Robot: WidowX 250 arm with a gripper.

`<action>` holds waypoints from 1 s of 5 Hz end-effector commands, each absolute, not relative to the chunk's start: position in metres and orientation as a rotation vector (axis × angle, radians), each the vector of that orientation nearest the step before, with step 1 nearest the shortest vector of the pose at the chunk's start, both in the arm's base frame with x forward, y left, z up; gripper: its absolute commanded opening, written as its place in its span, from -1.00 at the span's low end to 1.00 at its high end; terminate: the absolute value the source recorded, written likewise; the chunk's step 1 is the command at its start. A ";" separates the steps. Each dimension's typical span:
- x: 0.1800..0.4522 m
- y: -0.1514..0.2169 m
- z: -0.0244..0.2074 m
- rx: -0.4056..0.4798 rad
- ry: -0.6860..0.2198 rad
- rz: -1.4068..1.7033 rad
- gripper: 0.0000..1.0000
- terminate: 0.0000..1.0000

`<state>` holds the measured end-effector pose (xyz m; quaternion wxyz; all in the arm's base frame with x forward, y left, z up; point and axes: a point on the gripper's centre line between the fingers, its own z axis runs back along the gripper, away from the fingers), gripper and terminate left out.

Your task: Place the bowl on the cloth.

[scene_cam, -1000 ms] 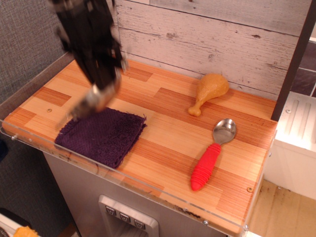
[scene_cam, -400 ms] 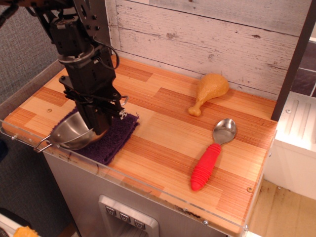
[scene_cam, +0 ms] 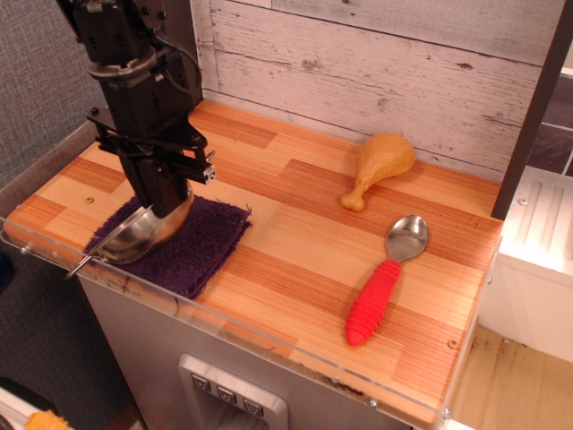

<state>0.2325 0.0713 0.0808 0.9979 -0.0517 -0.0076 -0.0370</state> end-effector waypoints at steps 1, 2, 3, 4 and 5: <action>0.235 0.066 0.084 -0.144 0.030 -0.052 1.00 -1.00; 0.237 0.065 0.085 -0.180 0.018 -0.052 1.00 -1.00; 0.242 0.060 0.098 -0.195 -0.042 -0.071 1.00 -1.00; 0.249 0.060 0.120 -0.135 -0.119 -0.072 1.00 -1.00; 0.258 0.058 0.147 -0.008 -0.213 -0.062 1.00 -1.00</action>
